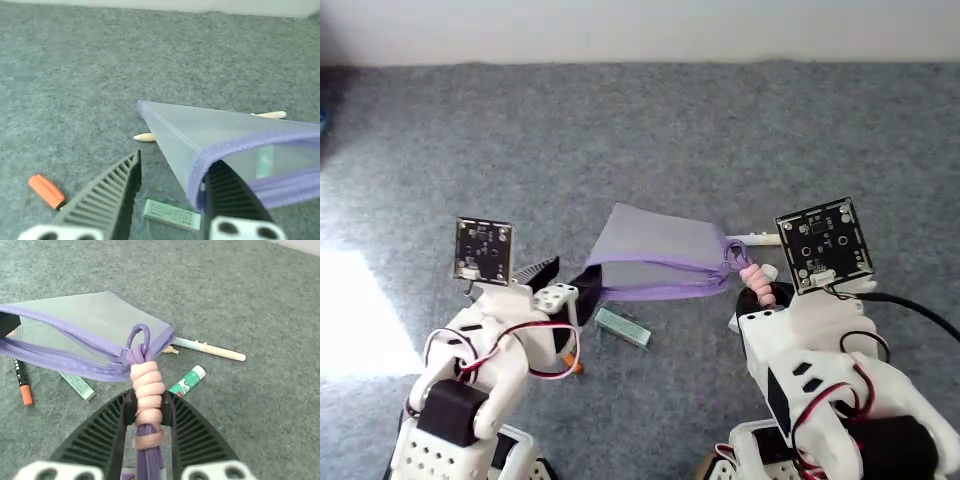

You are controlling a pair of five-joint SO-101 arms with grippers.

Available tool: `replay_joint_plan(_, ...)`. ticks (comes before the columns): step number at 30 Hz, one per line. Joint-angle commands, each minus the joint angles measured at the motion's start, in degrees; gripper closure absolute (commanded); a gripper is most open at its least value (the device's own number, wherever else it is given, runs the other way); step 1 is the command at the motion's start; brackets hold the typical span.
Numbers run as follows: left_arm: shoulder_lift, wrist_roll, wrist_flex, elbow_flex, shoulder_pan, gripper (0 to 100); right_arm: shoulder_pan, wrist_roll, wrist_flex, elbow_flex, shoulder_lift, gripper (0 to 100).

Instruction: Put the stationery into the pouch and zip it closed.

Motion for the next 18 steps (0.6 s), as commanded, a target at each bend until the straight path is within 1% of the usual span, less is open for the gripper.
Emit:
replay_joint_plan(1, -0.09, -0.44, -4.31, 0.31, 1.23, 86, -0.31, 0.26, 1.98, -0.35, 0.40, 99.1)
replay_joint_plan(4, -0.09, -2.55, -5.19, 0.57, 1.05, 99, -0.31, 0.26, 1.98, -0.44, 0.40, 99.1)
replay_joint_plan(8, -0.18, -5.10, -5.01, 0.13, 0.88, 99, -0.48, 0.26, 1.80, -0.62, 0.40, 99.1)
replay_joint_plan(10, -0.18, -5.10, -4.57, -1.19, -0.70, 99, -0.57, 0.18, 1.36, -0.62, 0.40, 99.1)
replay_joint_plan(12, -0.18, -5.10, -2.11, -3.82, -2.81, 99, -0.66, 0.18, -0.75, -0.70, 0.40, 99.1)
replay_joint_plan(18, -0.18, -6.59, 8.62, -12.97, -9.23, 99, -0.66, 0.09, -9.54, -0.53, 0.75, 99.1)
